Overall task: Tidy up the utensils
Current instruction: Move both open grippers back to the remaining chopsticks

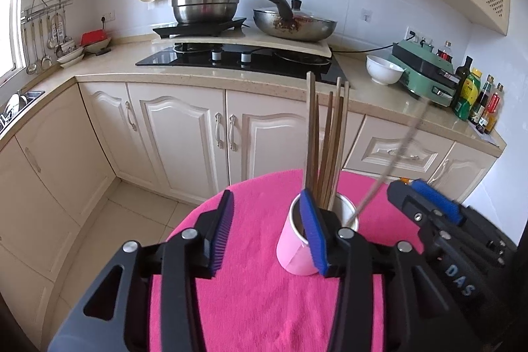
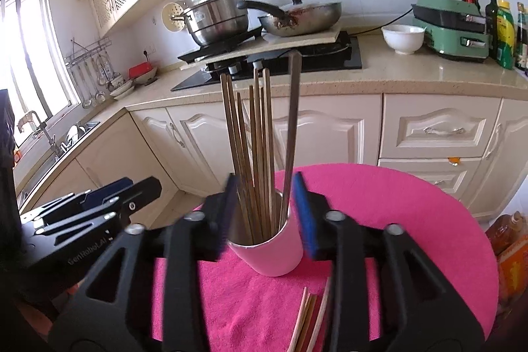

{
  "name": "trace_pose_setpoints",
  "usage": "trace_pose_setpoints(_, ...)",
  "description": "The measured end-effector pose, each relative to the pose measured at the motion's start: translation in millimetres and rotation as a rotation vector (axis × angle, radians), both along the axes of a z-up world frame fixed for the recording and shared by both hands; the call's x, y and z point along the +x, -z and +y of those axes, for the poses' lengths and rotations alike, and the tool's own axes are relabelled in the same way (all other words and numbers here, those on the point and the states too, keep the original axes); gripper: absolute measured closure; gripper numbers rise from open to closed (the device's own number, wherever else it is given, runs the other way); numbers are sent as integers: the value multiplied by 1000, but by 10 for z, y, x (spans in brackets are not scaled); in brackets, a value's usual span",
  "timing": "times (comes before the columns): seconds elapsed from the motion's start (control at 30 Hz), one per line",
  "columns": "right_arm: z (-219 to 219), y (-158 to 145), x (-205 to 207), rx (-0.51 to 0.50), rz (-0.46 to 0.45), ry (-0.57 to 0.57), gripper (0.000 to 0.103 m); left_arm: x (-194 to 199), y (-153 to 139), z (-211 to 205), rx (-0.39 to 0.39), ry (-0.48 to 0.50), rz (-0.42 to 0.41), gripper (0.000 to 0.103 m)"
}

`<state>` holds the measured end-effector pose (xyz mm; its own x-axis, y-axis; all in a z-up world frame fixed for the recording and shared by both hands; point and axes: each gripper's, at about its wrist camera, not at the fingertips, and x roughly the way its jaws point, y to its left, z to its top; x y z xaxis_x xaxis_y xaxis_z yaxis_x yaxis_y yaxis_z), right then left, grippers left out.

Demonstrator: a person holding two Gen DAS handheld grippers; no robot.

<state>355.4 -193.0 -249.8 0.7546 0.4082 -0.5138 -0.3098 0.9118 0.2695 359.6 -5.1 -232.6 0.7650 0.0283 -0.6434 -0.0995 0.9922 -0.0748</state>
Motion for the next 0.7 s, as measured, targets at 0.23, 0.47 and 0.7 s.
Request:
trace_pose_setpoints(0.23,-216,-74,-242,-18,-4,29,57,-150,61,-122,-7,38,32,61)
trace_pose_setpoints(0.47,-604,141,-463,-43,70,108,57,-282,288,-440,-6,124,97,61)
trace_pose_setpoints(0.7,-919,418,-601,-53,160,166,57,-319,646,-810,-4,208,199,61)
